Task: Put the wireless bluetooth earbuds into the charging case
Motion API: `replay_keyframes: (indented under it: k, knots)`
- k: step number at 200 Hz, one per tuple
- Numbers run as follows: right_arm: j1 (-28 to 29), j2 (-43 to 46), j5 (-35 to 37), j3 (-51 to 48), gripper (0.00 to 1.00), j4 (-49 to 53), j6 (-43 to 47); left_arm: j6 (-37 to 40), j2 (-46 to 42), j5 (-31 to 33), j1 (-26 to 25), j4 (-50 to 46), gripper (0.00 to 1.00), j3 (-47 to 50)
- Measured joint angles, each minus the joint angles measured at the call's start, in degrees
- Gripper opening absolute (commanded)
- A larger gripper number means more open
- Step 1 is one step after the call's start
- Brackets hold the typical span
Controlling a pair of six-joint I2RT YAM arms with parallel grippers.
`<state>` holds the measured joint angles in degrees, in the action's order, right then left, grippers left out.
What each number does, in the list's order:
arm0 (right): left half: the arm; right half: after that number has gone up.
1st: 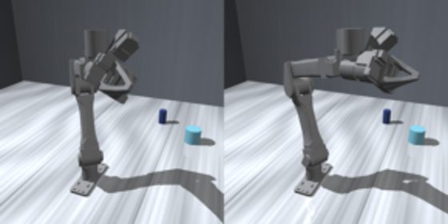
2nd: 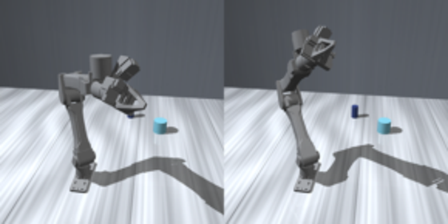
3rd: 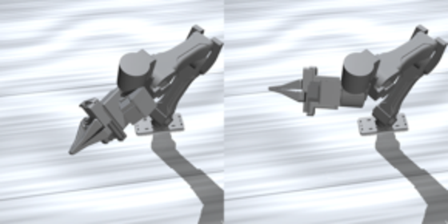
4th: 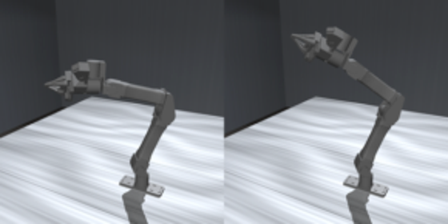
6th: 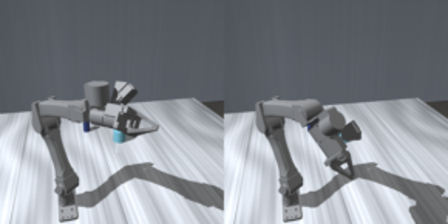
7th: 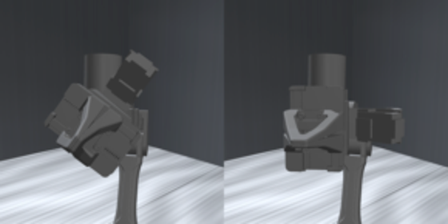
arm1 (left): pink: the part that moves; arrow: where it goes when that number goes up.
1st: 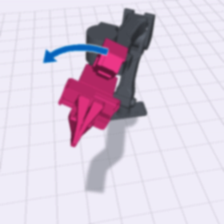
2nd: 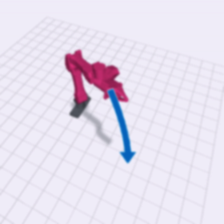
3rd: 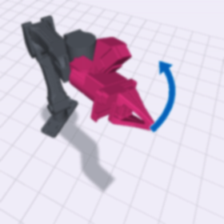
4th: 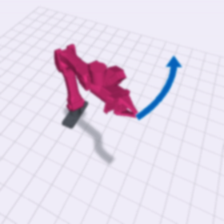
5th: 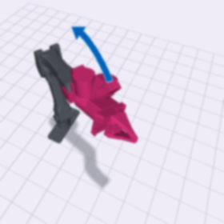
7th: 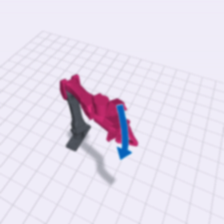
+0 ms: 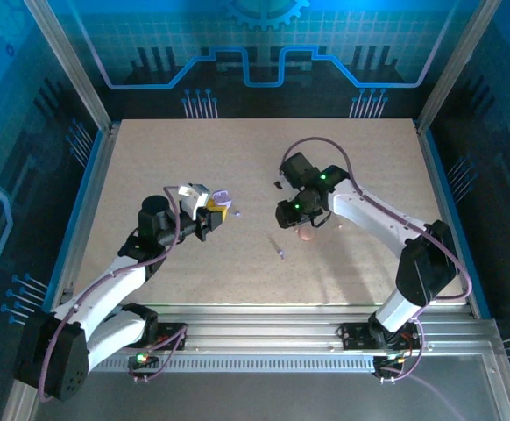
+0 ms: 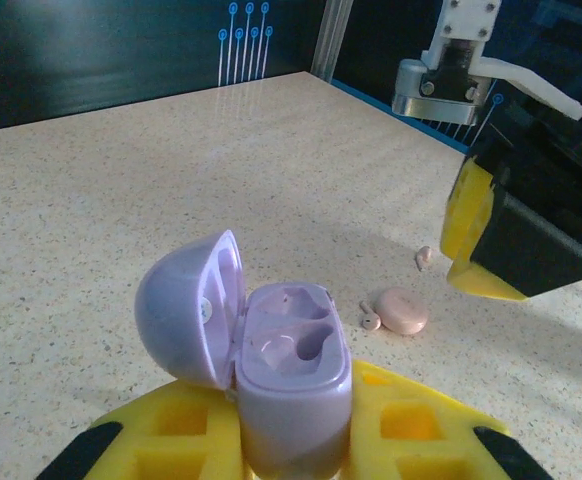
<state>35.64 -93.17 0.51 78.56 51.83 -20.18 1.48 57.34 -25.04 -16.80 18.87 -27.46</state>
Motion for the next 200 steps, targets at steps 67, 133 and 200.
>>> replay_keyframes:
  k: [67, 133, 200]
  knots:
    - [-0.7, -5.9, -4.6, -2.7, 0.39, -0.9, -13.3, 0.0, -0.7, 0.9, 0.0, -1.5, 0.17, 0.0]
    - [3.3, -12.7, -4.9, -2.7, 0.38, 1.2, -13.5, 0.0, -0.7, 0.9, 0.0, -1.9, 0.18, 0.0]
    - [3.4, -18.1, -5.8, -2.3, 0.38, 0.6, -13.2, 0.0, -1.0, 0.9, 0.0, -1.9, 0.18, 0.0]
